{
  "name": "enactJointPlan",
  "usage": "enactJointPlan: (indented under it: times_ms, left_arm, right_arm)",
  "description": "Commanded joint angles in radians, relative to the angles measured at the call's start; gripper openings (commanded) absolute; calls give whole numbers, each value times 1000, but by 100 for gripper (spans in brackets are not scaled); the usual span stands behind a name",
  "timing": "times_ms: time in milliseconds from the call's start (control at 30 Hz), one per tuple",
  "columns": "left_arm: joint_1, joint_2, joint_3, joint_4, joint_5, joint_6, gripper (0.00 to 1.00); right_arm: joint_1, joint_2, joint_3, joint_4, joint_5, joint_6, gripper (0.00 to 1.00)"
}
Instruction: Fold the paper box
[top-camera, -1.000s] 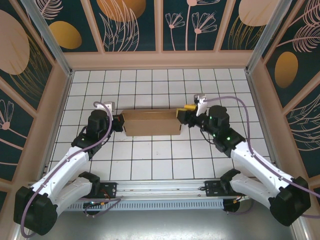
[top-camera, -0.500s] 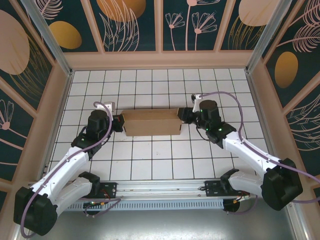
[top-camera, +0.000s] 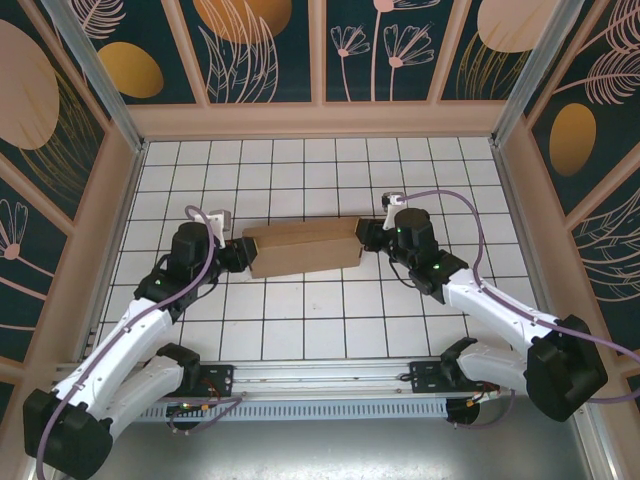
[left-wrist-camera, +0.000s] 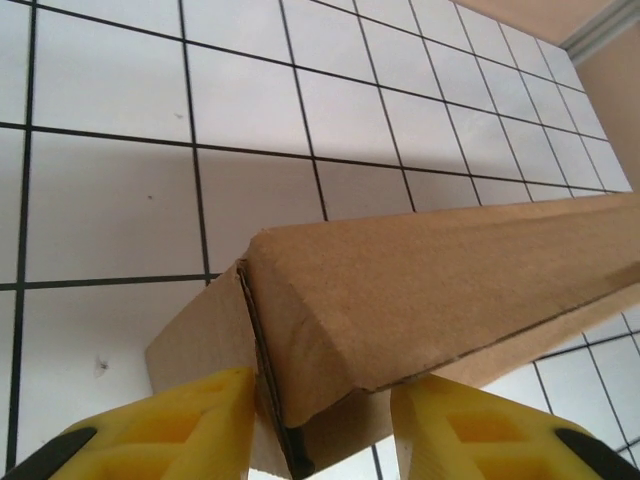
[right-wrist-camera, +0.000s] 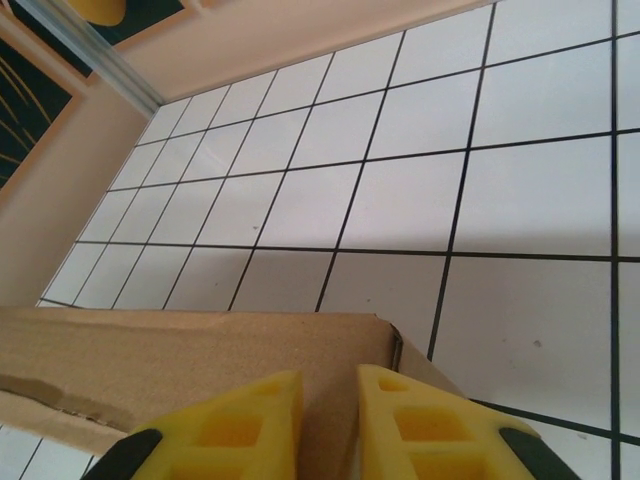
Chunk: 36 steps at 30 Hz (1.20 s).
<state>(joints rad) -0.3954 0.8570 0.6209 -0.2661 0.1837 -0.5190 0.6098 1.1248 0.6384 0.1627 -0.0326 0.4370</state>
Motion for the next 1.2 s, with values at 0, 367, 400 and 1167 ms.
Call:
enactJointPlan:
  times_ms: [0, 367, 400, 1167]
  left_arm:
    - [-5, -8, 64, -61, 80, 50, 40]
    - [-5, 22, 3, -14, 71, 9, 44]
    - [-5, 18, -1, -3, 95, 22, 47]
    - [-5, -125, 136, -104, -49, -104, 76]
  right_arm:
    - [20, 23, -14, -46, 39, 9, 21]
    - [54, 0, -33, -18, 110, 49, 22]
    - [58, -2, -37, -17, 122, 62, 22]
    - [91, 9, -10, -35, 218, 123, 24]
